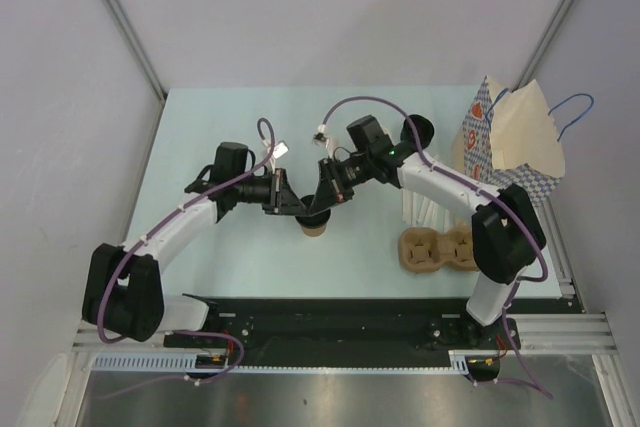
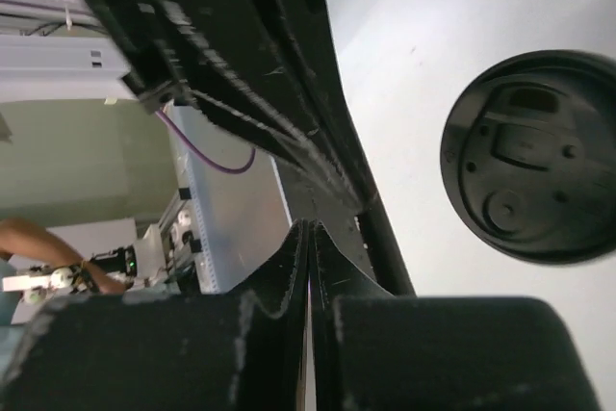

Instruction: Pack the takeout coffee

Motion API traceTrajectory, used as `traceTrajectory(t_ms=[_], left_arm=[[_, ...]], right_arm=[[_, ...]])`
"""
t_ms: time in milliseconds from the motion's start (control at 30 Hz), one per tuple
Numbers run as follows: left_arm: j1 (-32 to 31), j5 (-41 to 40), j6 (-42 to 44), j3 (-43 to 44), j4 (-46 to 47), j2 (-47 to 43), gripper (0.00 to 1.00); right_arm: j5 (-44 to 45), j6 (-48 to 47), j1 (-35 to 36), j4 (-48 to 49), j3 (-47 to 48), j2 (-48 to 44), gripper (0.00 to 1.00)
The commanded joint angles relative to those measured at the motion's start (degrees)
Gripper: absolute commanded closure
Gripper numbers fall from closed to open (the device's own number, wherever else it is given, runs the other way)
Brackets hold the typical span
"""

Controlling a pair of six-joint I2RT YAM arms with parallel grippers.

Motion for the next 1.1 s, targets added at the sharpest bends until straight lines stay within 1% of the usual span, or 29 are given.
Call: traceTrajectory(t_ms=[0, 200, 367, 600, 867, 1067], left_arm=[[0.6, 3.6, -4.6, -0.9, 6.9, 0.6, 0.97], [1.0, 0.3, -3.7, -1.0, 6.0, 3.3, 1.0], [1.4, -3.0, -3.1, 0.2, 4.0, 5.9, 1.0], [1.6, -10.5, 0.6, 1.1, -0.4, 10.3, 1.0], [1.6, -12.4, 1.9, 1.7, -1.8, 13.2, 1.0], [1.6, -12.8, 2.0, 0.6, -1.1, 13.7, 1.0]], right_arm=[[-1.8, 3.8, 1.3, 6.1, -1.1, 2.5, 1.0], [0.0, 3.4, 1.1, 7.1, -1.4, 6.0, 1.0], [1.1, 3.4, 0.5, 7.6, -1.5, 8.8, 1.0], [2.4, 3.1, -0.5, 6.7, -1.5, 12.2, 1.0], [6.2, 1.8, -0.6, 4.8, -1.5, 14.7, 1.0], [9.4, -0.3, -1.2, 2.9, -1.8, 16.2, 1.0]])
